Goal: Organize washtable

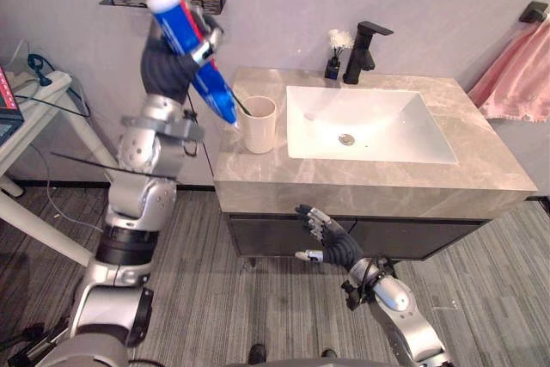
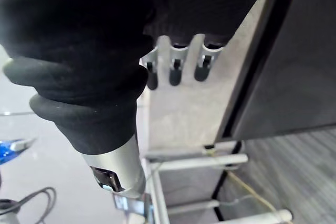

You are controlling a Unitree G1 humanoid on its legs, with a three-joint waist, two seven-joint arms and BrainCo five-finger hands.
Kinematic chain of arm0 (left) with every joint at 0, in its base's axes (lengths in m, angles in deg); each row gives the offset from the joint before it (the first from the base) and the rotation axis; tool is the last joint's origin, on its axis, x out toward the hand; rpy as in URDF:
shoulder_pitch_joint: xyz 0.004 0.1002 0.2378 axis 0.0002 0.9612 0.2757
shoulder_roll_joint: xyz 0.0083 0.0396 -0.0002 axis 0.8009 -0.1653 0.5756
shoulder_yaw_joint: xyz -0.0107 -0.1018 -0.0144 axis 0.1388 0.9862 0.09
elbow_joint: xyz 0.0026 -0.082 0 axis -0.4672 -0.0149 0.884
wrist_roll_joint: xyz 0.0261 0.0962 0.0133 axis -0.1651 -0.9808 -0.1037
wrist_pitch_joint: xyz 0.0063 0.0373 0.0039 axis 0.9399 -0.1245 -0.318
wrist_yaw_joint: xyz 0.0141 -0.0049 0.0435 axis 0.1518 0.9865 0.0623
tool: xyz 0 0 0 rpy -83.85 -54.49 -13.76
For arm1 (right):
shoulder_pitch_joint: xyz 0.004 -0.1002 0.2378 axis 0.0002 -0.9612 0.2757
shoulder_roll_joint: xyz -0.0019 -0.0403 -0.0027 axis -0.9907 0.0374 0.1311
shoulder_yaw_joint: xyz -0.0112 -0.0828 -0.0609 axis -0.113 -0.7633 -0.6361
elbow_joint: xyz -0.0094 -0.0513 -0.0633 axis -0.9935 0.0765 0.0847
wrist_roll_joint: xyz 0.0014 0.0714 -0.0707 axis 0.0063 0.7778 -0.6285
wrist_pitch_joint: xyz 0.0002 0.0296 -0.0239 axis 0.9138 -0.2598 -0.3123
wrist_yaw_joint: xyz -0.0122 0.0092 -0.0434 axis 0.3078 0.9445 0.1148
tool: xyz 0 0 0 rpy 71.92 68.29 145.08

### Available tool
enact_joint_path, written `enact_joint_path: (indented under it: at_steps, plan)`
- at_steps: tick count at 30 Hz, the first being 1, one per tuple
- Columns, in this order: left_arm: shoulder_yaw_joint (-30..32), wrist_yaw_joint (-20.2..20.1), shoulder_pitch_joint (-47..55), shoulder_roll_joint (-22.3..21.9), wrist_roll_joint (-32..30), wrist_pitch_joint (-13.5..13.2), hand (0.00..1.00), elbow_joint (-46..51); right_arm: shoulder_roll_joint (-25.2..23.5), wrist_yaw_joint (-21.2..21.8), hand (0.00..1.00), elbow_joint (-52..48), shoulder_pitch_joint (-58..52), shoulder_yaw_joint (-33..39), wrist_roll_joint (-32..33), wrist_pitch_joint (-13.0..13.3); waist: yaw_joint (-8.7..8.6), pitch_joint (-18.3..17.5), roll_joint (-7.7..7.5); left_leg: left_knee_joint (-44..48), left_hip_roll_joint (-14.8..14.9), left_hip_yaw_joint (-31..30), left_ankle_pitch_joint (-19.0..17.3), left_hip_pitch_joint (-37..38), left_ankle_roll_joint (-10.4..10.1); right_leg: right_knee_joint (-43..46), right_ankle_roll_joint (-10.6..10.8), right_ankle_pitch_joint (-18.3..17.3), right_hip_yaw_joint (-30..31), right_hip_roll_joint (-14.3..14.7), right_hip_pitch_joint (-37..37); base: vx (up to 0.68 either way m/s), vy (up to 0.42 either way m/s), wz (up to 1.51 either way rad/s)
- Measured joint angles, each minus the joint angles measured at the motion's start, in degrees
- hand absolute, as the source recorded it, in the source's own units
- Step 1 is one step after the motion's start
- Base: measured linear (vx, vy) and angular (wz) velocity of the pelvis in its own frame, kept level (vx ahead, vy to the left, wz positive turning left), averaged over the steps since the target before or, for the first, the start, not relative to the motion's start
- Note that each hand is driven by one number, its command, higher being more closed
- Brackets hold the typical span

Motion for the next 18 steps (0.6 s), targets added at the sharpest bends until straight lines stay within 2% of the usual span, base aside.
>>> enact_joint_path:
  at_steps: [4,10,12,15,18]
  plan:
    - [-0.3,1.75,-2.79,0.24,-6.16,-0.76,1.0,-1.93,-0.15,0.72,0.0,1.25,-0.05,-0.06,0.55,0.02,-0.74,0.0,0.01,-0.04,0.02,0.53,-0.05,-0.04,-0.03,-0.23,0.13,0.12,0.35,0.03,-0.2,0.0,-0.009,-0.03]
    - [-1.28,7.21,-8.6,0.15,-16.85,-0.94,1.0,-7.0,0.38,1.5,0.0,2.84,-1.99,-3.63,-1.07,0.16,-1.51,-0.04,-0.03,0.11,0.12,1.75,-0.16,-1.8,-0.16,-2.92,0.08,2.25,2.19,0.35,-1.42,0.0,-0.01,-0.15]
    - [-2.26,7.73,-11.01,-0.18,-18.84,-0.93,1.0,-9.17,0.28,0.8,0.0,4.45,-2.19,-3.62,-4.02,0.3,-1.71,-0.01,-0.12,0.18,0.2,2.23,-0.17,-2.48,-0.16,-2.99,-0.04,2.61,2.5,0.44,-2.2,-0.01,-0.013,-0.12]
    - [-2.39,9.72,-14.24,-0.21,-21.81,-0.92,1.0,-11.59,0.07,-1.07,0.0,6.36,-2.24,-3.4,-7.12,0.33,-2.94,0.17,-0.35,0.81,0.2,2.98,-0.17,-4.25,-0.15,-3.77,-0.09,3.55,3.46,0.49,-3.57,-0.02,-0.007,-0.13]
    - [-2.47,11.2,-17.99,-1.27,-23.42,-0.92,1.0,-14.15,-0.54,-2.32,0.0,6.66,-3.28,-2.96,-7.94,0.34,-3.03,1.63,-1.4,0.87,0.62,3.96,-0.2,-4.58,-0.16,-3.8,-0.47,4.02,4.32,0.9,-4.4,-0.04,-0.009,-0.19]
